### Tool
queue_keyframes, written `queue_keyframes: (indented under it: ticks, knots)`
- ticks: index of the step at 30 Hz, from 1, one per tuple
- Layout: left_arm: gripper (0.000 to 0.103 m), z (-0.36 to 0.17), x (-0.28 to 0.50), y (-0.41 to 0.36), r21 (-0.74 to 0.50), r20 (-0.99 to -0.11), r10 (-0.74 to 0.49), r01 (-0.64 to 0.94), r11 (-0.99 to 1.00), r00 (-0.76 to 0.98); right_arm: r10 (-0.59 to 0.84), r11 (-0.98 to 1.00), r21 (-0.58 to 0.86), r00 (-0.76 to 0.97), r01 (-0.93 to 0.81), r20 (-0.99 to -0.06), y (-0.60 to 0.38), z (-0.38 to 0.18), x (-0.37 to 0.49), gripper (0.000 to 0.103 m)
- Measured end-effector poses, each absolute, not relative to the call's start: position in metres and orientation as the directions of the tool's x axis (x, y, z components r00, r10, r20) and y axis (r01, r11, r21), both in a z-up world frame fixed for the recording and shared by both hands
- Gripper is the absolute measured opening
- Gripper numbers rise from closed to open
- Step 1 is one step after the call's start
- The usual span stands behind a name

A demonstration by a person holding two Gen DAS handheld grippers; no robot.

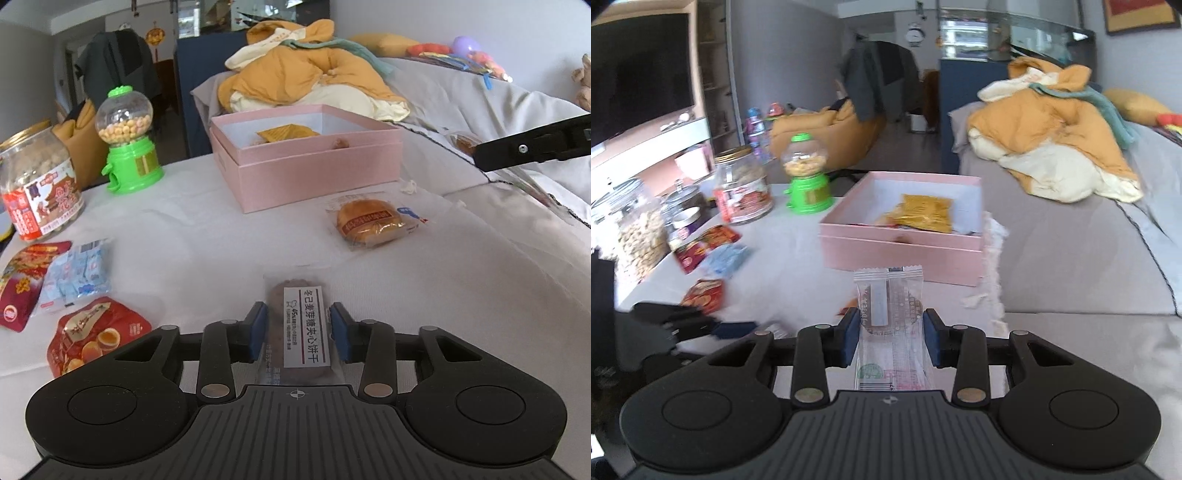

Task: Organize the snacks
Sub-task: 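Drop the clear packet into the pink box with the right tool while the left drops the grey pack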

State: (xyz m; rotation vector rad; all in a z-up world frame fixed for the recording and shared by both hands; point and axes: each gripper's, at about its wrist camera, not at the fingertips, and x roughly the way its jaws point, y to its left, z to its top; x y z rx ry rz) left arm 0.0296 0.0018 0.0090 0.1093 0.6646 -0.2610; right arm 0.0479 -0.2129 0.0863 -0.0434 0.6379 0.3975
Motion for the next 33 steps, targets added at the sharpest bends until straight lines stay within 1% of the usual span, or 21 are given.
queue_keyframes:
  ticks: [2,3,4,7,8,9,10,11,13,14,15,17,19,22,24,26,27,28,31,32,33]
  knots:
    - [0.04,0.02,0.034,0.004,-0.043,-0.606,-0.25,0.283,0.958,0.755,0.341,0.929,0.093,0.731,-0.358,-0.591,-0.219,0.084,0.056,0.036]
    - [0.04,0.033,0.038,0.006,-0.088,-0.57,-0.295,0.299,0.95,0.767,0.341,0.93,0.098,0.732,-0.355,-0.59,-0.222,0.084,0.06,0.036]
    - [0.04,0.051,0.044,0.005,-0.098,-0.521,-0.317,0.313,0.945,0.792,0.341,0.93,0.097,0.734,-0.354,-0.587,-0.224,0.083,0.062,0.036]
    - [0.041,0.098,0.077,-0.005,-0.044,-0.382,-0.295,0.301,0.953,0.876,0.332,0.934,0.089,0.75,-0.345,-0.573,-0.234,0.085,0.072,0.036]
    - [0.041,0.109,0.097,-0.011,-0.036,-0.353,-0.288,0.294,0.955,0.89,0.33,0.937,0.097,0.752,-0.337,-0.57,-0.237,0.085,0.076,0.037]
    - [0.041,0.114,0.12,-0.016,-0.039,-0.35,-0.293,0.299,0.954,0.89,0.331,0.938,0.113,0.753,-0.327,-0.569,-0.24,0.084,0.083,0.037]
    - [0.042,0.115,0.146,-0.019,-0.056,-0.367,-0.309,0.311,0.949,0.877,0.333,0.939,0.13,0.751,-0.318,-0.57,-0.242,0.082,0.09,0.037]
    - [0.042,0.11,0.173,-0.02,-0.102,-0.383,-0.331,0.316,0.943,0.863,0.332,0.94,0.141,0.749,-0.309,-0.573,-0.243,0.08,0.095,0.037]
    - [0.045,0.094,0.223,-0.011,-0.238,-0.449,-0.37,0.29,0.927,0.813,0.323,0.945,0.153,0.744,-0.29,-0.585,-0.243,0.074,0.105,0.037]
    - [0.043,0.085,0.24,0.0,-0.318,-0.483,-0.365,0.229,0.92,0.796,0.319,0.947,0.16,0.738,-0.28,-0.595,-0.243,0.071,0.11,0.037]
    - [0.041,0.08,0.244,0.011,-0.366,-0.491,-0.358,0.184,0.912,0.794,0.316,0.948,0.163,0.733,-0.275,-0.602,-0.243,0.069,0.112,0.036]
    - [0.041,0.077,0.234,0.036,-0.436,-0.453,-0.383,0.174,0.883,0.805,0.311,0.949,0.161,0.732,-0.27,-0.606,-0.242,0.069,0.113,0.036]
    - [0.041,0.08,0.212,0.06,-0.43,-0.427,-0.383,0.189,0.883,0.819,0.313,0.949,0.158,0.741,-0.274,-0.595,-0.242,0.075,0.115,0.037]
    - [0.041,0.083,0.174,0.099,-0.397,-0.407,-0.333,0.163,0.903,0.851,0.333,0.942,0.166,0.748,-0.292,-0.574,-0.232,0.09,0.132,0.037]
    - [0.041,0.084,0.152,0.128,-0.364,-0.416,-0.261,0.103,0.925,0.871,0.359,0.932,0.173,0.756,-0.317,-0.548,-0.215,0.106,0.156,0.037]
    - [0.041,0.084,0.132,0.154,-0.312,-0.444,-0.161,0.017,0.95,0.882,0.377,0.926,0.177,0.766,-0.334,-0.521,-0.195,0.12,0.186,0.042]
    - [0.041,0.083,0.12,0.168,-0.288,-0.461,-0.106,-0.036,0.957,0.881,0.368,0.928,0.155,0.777,-0.338,-0.51,-0.181,0.125,0.202,0.046]
    - [0.041,0.079,0.107,0.183,-0.271,-0.485,-0.057,-0.087,0.959,0.873,0.35,0.933,0.123,0.778,-0.337,-0.521,-0.168,0.127,0.217,0.054]
    - [0.041,0.063,0.076,0.222,-0.263,-0.534,0.005,-0.172,0.949,0.845,0.296,0.939,0.033,0.758,-0.342,-0.582,-0.124,0.12,0.237,0.056]
    - [0.041,0.056,0.068,0.232,-0.267,-0.547,0.017,-0.194,0.944,0.837,0.316,0.927,0.028,0.74,-0.374,-0.593,-0.111,0.118,0.233,0.056]
    - [0.041,0.05,0.061,0.24,-0.272,-0.557,0.029,-0.215,0.938,0.83,0.357,0.906,0.038,0.712,-0.422,-0.605,-0.097,0.114,0.226,0.059]
